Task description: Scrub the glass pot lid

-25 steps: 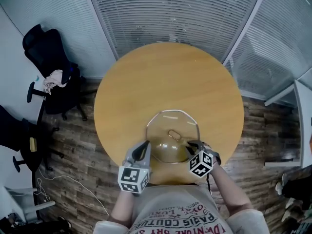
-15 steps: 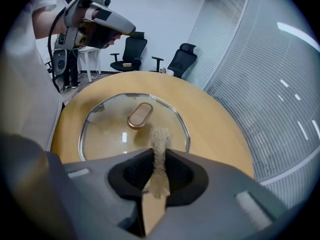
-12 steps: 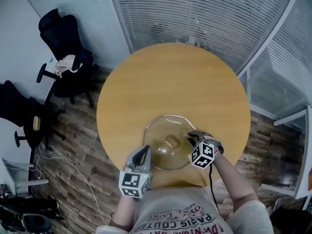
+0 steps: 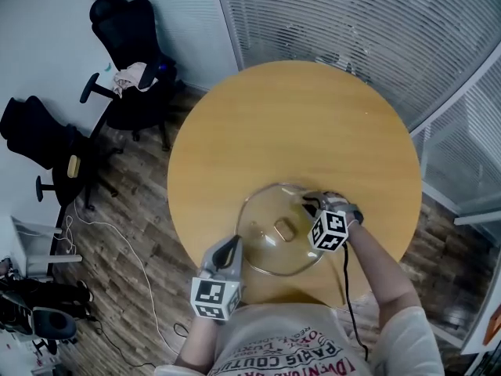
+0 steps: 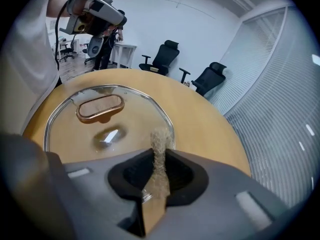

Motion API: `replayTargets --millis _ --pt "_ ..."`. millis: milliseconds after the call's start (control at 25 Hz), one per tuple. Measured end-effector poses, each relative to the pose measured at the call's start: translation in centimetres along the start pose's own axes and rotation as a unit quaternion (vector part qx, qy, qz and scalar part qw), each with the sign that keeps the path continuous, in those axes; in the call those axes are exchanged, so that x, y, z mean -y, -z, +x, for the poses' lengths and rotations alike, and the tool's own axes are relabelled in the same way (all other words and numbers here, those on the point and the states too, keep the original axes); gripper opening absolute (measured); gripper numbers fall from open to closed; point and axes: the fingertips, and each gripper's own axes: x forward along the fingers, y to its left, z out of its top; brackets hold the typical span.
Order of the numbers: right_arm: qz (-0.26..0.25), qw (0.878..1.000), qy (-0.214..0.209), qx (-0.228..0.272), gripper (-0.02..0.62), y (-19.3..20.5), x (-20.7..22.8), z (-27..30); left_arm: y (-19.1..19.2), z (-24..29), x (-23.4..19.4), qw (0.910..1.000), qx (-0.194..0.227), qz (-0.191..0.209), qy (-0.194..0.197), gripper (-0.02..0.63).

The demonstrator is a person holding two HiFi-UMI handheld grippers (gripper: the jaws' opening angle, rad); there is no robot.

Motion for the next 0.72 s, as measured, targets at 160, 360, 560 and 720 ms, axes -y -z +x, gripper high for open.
replayTargets --millis 160,360,560,720 --pt "-0.054 0.998 -0.033 0.008 0.064 -0.2 -0.5 1.1 -0.2 0.3 0.2 1.0 -0.004 -0.003 -0.006 0.008" --pt "-0.084 0.996 -0.037 0.019 0.064 -0.2 -1.1 1.3 -0.6 0.1 -0.4 0.9998 0.001 0.007 -0.018 0.008" --pt "-0.079 0.996 -0.038 0.018 0.064 0.5 -1.7 0.4 -1.3 0.4 -0.5 0.9998 0.001 0.011 -0.014 0.008" --pt "-0.076 0.997 -0.03 0.004 0.064 1.4 -2.2 -0.3 -2.4 0.8 -0.3 0.9996 0.012 0.024 -0.007 0.008"
